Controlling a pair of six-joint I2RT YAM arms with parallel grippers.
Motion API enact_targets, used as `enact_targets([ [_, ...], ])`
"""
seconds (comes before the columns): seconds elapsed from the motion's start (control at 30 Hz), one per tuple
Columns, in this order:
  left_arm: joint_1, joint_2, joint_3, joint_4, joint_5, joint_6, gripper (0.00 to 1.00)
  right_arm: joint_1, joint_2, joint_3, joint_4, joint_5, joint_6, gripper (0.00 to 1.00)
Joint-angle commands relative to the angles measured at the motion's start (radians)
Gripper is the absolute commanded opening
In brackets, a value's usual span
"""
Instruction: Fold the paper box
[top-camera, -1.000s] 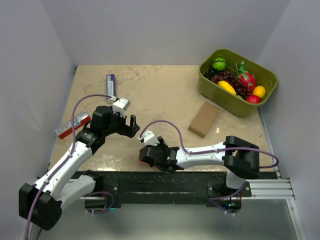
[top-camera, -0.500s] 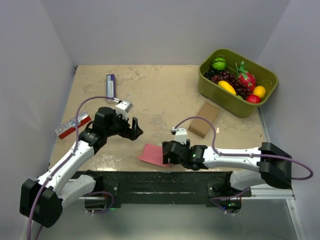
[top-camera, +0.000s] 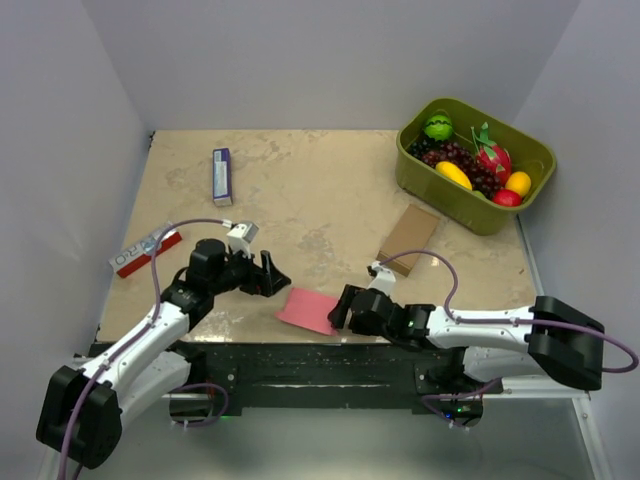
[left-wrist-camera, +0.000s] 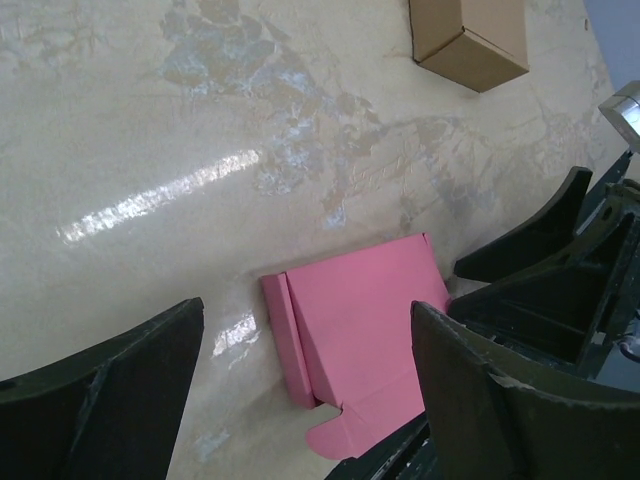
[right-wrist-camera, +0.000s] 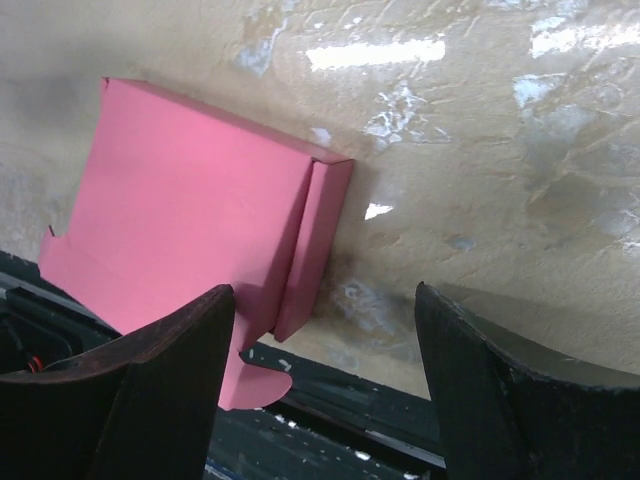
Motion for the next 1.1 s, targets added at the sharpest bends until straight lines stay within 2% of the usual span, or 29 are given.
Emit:
enact_targets([
  [0.0, 0.005, -0.007, -0.062, 0.157, 0.033, -0.102, 0.88, -0.014, 0.021, -0.052, 0.178, -0.013, 0.059, 0.74],
  [0.13, 0.005, -0.009, -0.117, 0.208, 0.040, -0.138, 0.88, -0.025, 0.050, -0.086, 0.243, -0.027, 0.080, 0.69],
  [0.17, 0.005, -0.007, -0.121, 0.211, 0.039, -0.138, 0.88, -0.028, 0.054, -0.098, 0.246, -0.027, 0.082, 0.64],
  [0.37, 0.005, 0.019, -0.189, 0.295, 0.054, -0.162, 0.88, -0.054, 0.045, -0.196, 0.338, -0.053, 0.114, 0.49],
  [0.4, 0.005, 0.031, -0.201, 0.304, 0.057, -0.165, 0.88, -0.054, 0.042, -0.201, 0.338, -0.045, 0.117, 0.43],
  [0.6, 0.007, 0.063, -0.227, 0.355, 0.077, -0.178, 0.88, -0.060, 0.041, -0.257, 0.388, -0.039, 0.128, 0.26],
  [0.63, 0.005, 0.066, -0.232, 0.363, 0.088, -0.181, 0.88, -0.062, 0.044, -0.265, 0.399, -0.041, 0.134, 0.19],
  [0.8, 0.005, 0.077, -0.258, 0.403, 0.106, -0.198, 0.88, -0.073, 0.042, -0.305, 0.440, -0.047, 0.157, 0.00],
  [0.97, 0.005, 0.098, -0.276, 0.441, 0.131, -0.218, 0.88, -0.077, 0.027, -0.359, 0.485, -0.047, 0.197, 0.00],
  [1.07, 0.007, 0.103, -0.290, 0.465, 0.140, -0.231, 0.88, -0.077, -0.001, -0.346, 0.442, -0.039, 0.183, 0.00],
])
